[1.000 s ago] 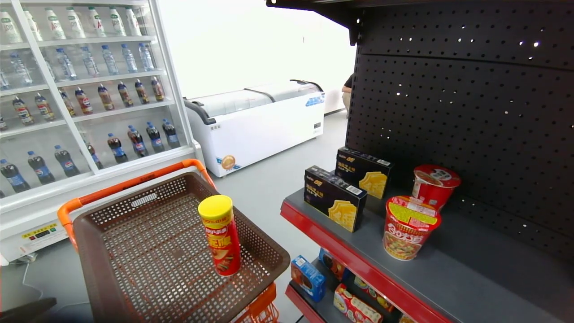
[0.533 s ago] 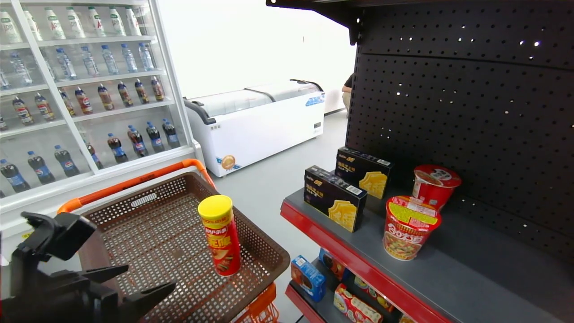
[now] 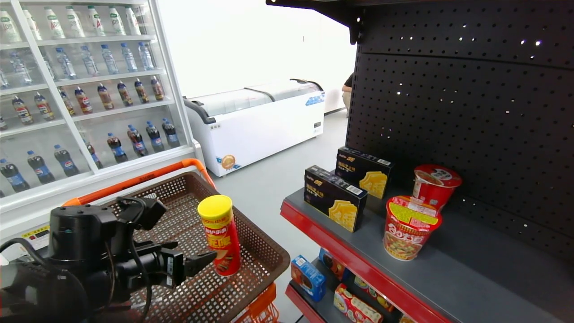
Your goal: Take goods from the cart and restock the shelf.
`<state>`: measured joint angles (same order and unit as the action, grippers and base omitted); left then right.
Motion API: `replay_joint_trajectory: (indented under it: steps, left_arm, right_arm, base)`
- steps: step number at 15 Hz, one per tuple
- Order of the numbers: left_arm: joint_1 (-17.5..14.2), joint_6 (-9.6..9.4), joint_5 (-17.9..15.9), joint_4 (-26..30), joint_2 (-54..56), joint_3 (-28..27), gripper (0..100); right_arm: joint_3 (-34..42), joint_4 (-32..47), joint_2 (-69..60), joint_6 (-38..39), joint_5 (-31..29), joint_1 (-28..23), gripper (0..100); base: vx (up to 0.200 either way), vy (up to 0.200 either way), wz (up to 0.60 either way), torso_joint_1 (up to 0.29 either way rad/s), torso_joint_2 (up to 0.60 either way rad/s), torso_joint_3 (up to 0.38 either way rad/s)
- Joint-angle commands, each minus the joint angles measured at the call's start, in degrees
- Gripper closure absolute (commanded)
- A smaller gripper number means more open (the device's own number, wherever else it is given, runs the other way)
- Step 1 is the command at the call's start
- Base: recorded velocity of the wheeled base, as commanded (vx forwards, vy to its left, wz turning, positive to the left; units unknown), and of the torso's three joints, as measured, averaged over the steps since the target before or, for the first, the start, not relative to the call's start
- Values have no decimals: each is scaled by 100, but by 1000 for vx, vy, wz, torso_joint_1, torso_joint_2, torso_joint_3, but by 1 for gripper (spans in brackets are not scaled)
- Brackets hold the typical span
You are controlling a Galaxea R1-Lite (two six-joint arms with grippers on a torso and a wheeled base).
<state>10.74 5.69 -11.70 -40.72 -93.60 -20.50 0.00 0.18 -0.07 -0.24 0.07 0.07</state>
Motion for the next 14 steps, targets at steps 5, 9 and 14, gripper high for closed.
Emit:
replay_joint_trajectory:
  steps: [5, 9, 14]
  left_arm:
    - [-11, -24, -377, -499, -1363, -498, 0]
    - [-169, -569, -350, -1096, -1820, -419, 0]
    - [-90, -692, -368, -1738, -2110, -551, 0]
  right_arm:
    - [0, -1, 7, -2, 1, 1, 0]
    - [0, -1, 7, -2, 1, 1, 0]
    - [0, -1, 7, -2, 1, 1, 0]
  base:
    - [0, 0, 0, 0, 0, 0]
    - [0, 0, 0, 0, 0, 0]
    - [0, 0, 0, 0, 0, 0]
